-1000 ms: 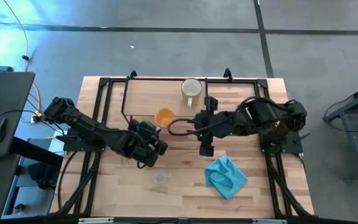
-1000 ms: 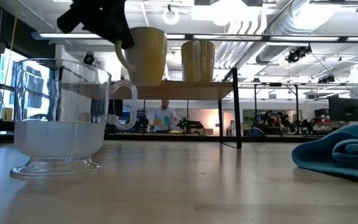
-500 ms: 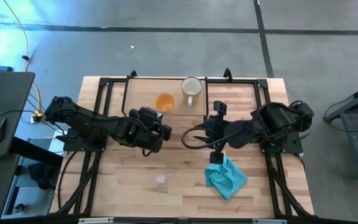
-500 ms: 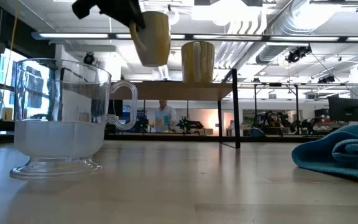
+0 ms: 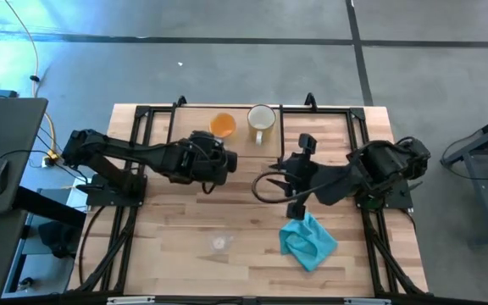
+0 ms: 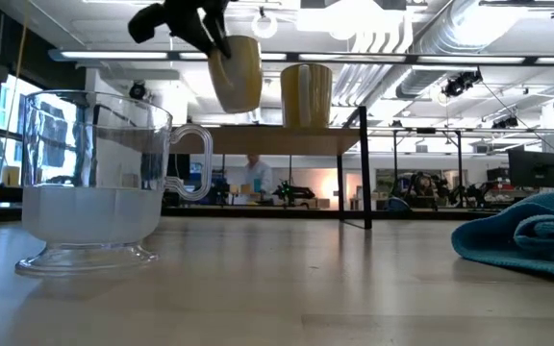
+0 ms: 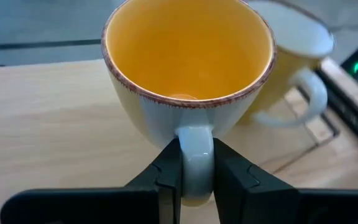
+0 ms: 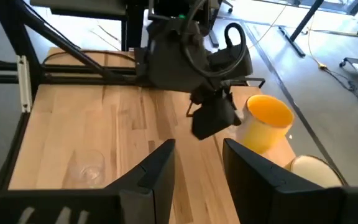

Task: Stack small to large cups/mugs on shelf
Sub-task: Put the yellow mug on the shelf

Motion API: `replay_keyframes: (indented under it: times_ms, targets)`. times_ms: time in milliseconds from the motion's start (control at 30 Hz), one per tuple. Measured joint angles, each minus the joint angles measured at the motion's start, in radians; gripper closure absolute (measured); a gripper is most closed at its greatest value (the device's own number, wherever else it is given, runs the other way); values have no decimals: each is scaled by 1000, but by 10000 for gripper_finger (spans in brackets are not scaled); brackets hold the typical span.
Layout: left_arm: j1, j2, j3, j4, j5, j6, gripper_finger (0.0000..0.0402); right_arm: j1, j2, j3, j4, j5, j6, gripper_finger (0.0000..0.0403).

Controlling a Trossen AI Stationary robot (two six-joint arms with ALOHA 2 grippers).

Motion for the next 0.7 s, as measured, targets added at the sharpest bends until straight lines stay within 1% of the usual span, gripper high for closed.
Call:
replay_keyframes:
  times_ms: [133, 233, 333, 433, 500, 600, 700]
  targets:
    - [18, 2, 0, 1, -30, -106, 356, 25, -42, 1, -29, 7, 34, 277]
    - [25, 24, 0, 7, -41, -144, 356, 53, -66, 1, -58, 8, 38, 277]
    - [29, 58, 16, 3, -23, -149, 356, 88, -97, 0, -70, 45, 39, 277]
    - [30, 103, 53, -48, -2, -143, 356, 119, -116, 1, -88, 91, 56, 277]
    - [30, 133, 88, -74, -2, -139, 356, 138, -120, 1, -107, 113, 73, 277]
    - [30, 163, 137, -162, -4, -138, 356, 161, -128, 1, -125, 149, 103, 277]
    - [30, 167, 159, -205, -17, -138, 356, 179, -130, 0, -139, 176, 130, 277]
